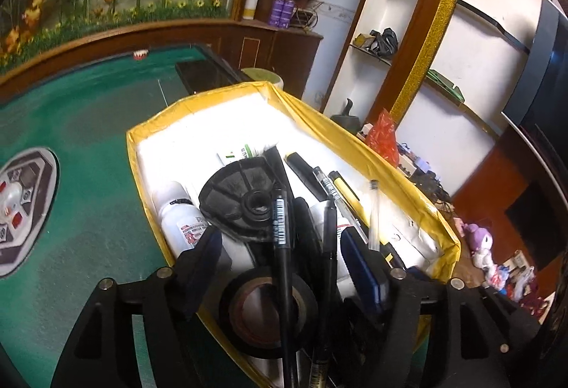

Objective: Organize rigid objects
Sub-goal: 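Lower both pens into the tray and open both tools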

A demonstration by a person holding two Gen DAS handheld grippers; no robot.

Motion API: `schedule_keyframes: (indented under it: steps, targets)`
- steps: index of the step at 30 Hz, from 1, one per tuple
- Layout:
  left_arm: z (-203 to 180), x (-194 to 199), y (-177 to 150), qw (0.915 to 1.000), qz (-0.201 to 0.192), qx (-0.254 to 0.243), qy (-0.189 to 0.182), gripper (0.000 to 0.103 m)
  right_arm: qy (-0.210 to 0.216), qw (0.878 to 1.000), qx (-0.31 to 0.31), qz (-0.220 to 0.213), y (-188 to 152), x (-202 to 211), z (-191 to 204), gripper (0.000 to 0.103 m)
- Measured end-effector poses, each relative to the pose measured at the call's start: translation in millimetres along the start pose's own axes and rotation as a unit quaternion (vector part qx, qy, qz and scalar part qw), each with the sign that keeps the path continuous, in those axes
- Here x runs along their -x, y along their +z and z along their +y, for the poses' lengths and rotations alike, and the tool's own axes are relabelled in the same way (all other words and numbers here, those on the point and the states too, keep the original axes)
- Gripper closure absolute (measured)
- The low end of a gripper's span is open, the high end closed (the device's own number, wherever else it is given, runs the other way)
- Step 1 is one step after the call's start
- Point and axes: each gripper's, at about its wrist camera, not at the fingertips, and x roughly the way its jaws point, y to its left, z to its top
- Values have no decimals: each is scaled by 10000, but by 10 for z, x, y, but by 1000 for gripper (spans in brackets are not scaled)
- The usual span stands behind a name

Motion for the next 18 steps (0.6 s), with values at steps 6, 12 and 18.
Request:
schedule_keyframes:
  steps: [6,12,18]
  targets:
    - [-40,-63,-25,9997,57,-174,159,30,237,9996,-62,-102,-15,55,-71,49]
    - [-41,-62,-35,9993,-47,-234,280,27,374,9990,-143,-176,-15,93,-90,45]
    - [-77,-34,-48,9985,-147,-339,408,26,435,9985,-166,-285,-65,207,-123,43]
